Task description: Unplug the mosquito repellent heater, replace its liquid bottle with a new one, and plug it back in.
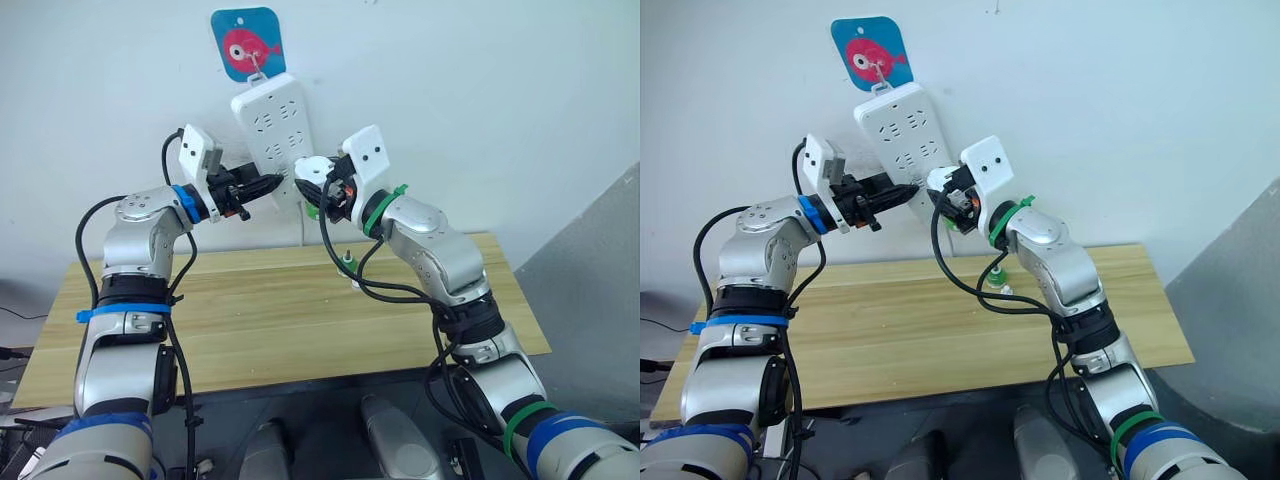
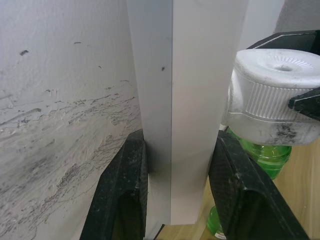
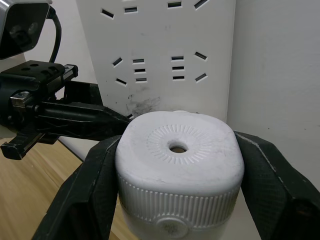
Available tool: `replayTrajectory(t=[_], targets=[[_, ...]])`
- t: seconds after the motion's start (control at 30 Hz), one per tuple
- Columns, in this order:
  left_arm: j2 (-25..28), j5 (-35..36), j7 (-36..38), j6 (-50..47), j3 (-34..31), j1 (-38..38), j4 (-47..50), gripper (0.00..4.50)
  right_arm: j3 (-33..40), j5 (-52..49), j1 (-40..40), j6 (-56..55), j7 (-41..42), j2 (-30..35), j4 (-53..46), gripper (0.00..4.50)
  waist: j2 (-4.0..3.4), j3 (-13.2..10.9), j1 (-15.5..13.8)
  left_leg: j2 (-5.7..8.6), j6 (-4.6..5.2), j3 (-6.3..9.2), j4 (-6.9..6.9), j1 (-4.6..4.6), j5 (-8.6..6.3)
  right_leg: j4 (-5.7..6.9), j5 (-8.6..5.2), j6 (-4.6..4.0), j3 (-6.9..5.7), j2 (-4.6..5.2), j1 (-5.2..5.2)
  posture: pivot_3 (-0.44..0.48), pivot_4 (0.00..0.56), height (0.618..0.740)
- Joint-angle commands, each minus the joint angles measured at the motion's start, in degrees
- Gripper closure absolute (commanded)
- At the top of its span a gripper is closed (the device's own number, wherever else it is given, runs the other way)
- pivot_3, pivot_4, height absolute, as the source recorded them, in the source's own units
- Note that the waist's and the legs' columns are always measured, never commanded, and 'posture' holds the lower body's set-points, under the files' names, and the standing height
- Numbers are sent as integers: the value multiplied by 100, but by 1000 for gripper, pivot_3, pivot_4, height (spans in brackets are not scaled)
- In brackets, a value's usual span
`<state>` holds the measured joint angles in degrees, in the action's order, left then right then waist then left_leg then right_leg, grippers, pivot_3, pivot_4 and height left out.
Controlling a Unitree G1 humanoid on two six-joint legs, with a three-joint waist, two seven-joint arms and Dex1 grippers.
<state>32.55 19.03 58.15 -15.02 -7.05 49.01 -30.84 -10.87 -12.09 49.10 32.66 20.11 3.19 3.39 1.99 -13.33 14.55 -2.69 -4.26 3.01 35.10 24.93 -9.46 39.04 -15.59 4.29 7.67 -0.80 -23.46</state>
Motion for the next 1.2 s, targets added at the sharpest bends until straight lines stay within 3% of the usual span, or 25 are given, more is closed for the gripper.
replayTrajectory(t=[0.03,0.53,0.67,0.7,0.83,1.1,1.2], targets=[[33,66,57,-147,25,-74,362,3164,180,57,317,-360,16,-81,289,1493,0,0,10,0,1,0,0,-1,1,0,0,-1,0,0,1,-243,193,733],[23,4,-45,-342,-101,-115,473,3171,235,79,511,-855,244,-213,967,1493,-1,0,125,-1,12,7,0,-6,10,5,5,-8,-9,-1,5,-235,196,733],[68,-112,-93,-146,-119,-75,305,3172,277,71,419,-769,235,-117,782,176,-1,0,96,-1,14,10,-3,-4,11,3,5,-8,-14,0,5,-234,196,733],[73,-127,-127,-105,-134,-57,254,3172,256,83,382,-703,261,-69,701,0,-1,0,85,-1,14,14,-8,0,11,-4,5,-7,-20,1,4,-232,198,733],[148,-188,-196,66,-130,-6,74,3173,184,78,59,-304,389,228,18,0,-1,0,-9,3,9,23,-28,3,7,-6,4,-7,-36,10,1,-230,199,733],[370,-321,-489,410,-168,103,-296,3173,192,-658,-822,1113,796,817,-2176,0,-3,-1,13,0,13,22,-23,-5,11,-3,4,-9,-33,6,1,-222,208,733],[443,-442,-647,649,-167,154,-437,2254,199,-785,-952,1375,801,926,-2487,0,-3,-1,38,-3,23,22,-23,-9,17,-2,7,-16,-32,2,1,-219,211,733]])
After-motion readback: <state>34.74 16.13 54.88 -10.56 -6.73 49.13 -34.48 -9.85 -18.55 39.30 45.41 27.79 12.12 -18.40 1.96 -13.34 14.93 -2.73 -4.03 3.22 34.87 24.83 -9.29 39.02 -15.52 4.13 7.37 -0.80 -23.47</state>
